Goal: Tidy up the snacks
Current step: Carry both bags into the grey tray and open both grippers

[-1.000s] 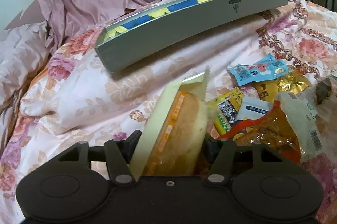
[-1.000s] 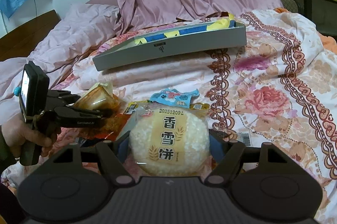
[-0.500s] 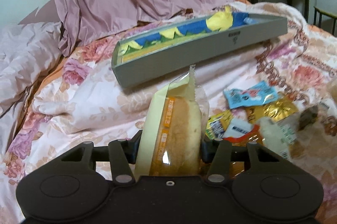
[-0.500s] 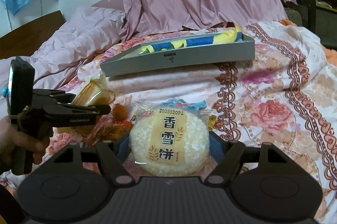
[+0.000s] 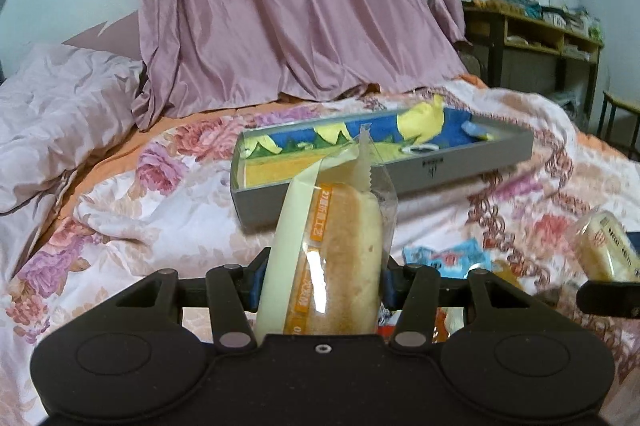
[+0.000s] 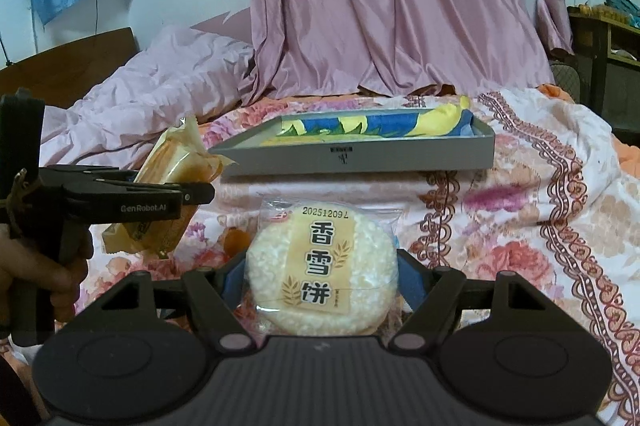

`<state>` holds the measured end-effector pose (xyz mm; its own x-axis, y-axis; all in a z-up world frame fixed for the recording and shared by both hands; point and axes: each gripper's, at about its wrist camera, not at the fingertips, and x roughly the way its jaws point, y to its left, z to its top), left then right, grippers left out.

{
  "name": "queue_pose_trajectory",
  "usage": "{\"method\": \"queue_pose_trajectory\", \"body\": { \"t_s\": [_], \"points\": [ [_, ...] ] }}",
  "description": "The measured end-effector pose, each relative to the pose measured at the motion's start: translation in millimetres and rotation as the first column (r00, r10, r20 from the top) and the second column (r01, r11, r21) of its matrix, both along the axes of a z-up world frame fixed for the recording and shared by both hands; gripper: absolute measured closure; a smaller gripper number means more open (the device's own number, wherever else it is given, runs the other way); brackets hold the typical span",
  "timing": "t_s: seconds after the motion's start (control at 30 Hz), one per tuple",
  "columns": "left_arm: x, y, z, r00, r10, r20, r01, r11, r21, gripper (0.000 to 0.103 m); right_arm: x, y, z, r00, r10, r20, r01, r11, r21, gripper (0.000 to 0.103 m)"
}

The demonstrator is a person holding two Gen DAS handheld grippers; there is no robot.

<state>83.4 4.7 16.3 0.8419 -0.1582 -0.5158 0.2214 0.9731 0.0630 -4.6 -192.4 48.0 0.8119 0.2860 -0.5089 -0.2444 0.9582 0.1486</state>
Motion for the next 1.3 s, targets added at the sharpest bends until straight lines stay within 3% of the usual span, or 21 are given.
{"method": "queue_pose_trajectory", "body": {
  "t_s": [0.67, 1.3],
  "points": [
    [34, -4, 24, 0.998, 0.007, 0.069, -0.004, 0.999, -0.041, 0.05, 56, -1, 27, 0.997, -0.055, 0.061, 0.052, 0.998, 0.046, 0.026],
    [115, 8, 32, 0.995, 0.059, 0.08, -0.053, 0.996, -0.078, 0.05, 162, -8, 57, 0.977, -0.135, 0.163, 0.119, 0.988, 0.103, 0.026]
  ]
}}
